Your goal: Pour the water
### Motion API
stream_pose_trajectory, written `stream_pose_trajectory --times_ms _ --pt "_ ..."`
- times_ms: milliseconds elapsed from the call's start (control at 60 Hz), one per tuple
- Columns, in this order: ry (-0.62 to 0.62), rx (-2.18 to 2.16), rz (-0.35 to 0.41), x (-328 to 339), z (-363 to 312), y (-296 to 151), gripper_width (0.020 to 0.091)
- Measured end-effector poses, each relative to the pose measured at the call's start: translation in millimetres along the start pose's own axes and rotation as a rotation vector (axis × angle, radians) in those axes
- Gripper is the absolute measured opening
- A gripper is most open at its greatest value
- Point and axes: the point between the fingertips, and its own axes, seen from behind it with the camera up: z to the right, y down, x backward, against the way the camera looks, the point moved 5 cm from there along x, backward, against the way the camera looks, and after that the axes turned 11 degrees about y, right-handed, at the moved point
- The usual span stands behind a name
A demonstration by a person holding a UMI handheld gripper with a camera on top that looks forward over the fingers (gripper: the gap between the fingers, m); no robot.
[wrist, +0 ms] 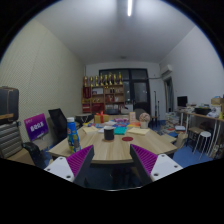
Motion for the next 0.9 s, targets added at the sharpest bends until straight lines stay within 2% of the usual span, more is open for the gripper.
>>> stream_pose_trajectory --times_ms 133,367,500,617,733,900 --pt "0.012 -0.001 0.021 20.4 -7.5 10.0 0.0822" --pt "0.025 -0.002 0.031 35.9 5.4 1.7 0.0823" --pt "-0.047 -0.006 0.057 40.7 -4.1 -0.3 0.0828" --pt "-0.147 0.011 0.092 28.2 -40.0 10.3 0.0829" --pt "-0.199 -0.003 0.073 -4.3 -86.3 20.3 0.0829" --pt "-0.213 0.038 0.068 -67.1 -182.5 36.9 0.0825"
